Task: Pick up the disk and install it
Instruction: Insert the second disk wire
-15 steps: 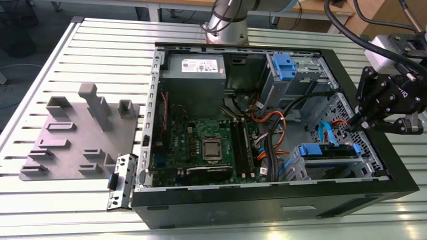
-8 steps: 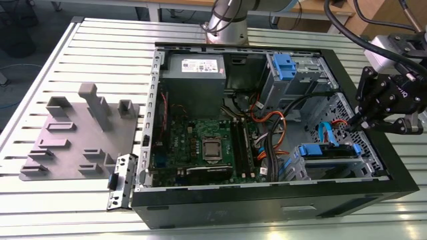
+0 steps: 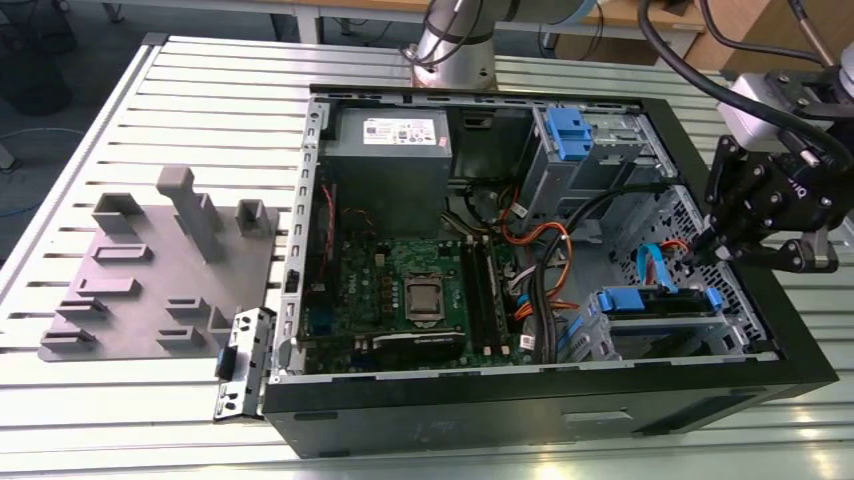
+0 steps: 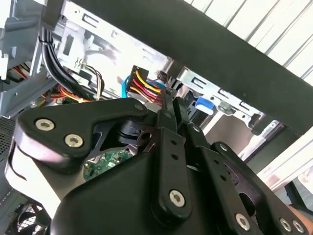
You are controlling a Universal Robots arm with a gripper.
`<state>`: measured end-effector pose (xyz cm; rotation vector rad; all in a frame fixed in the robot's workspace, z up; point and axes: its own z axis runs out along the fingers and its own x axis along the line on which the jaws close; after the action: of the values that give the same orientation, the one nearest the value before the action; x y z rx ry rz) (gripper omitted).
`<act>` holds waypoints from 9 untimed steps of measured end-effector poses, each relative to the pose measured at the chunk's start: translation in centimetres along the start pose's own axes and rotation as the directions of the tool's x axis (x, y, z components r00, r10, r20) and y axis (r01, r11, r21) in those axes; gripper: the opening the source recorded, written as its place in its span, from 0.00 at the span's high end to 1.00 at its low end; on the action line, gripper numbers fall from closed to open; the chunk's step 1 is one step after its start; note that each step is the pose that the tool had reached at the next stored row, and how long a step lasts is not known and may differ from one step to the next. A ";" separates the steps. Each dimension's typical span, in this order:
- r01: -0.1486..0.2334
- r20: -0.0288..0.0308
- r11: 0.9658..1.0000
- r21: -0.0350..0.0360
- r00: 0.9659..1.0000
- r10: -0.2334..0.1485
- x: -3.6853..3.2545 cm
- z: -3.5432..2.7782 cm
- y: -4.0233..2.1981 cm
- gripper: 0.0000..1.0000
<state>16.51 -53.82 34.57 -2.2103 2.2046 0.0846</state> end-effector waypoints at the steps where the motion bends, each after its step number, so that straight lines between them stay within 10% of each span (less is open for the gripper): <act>1: 0.000 0.000 1.000 0.000 1.000 0.000 0.15 -0.01 0.06 0.84; 9: 0.000 0.000 1.000 0.000 1.000 0.000 1.95 -0.08 0.42 0.84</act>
<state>16.11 -55.77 34.57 -2.2103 2.2044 0.0842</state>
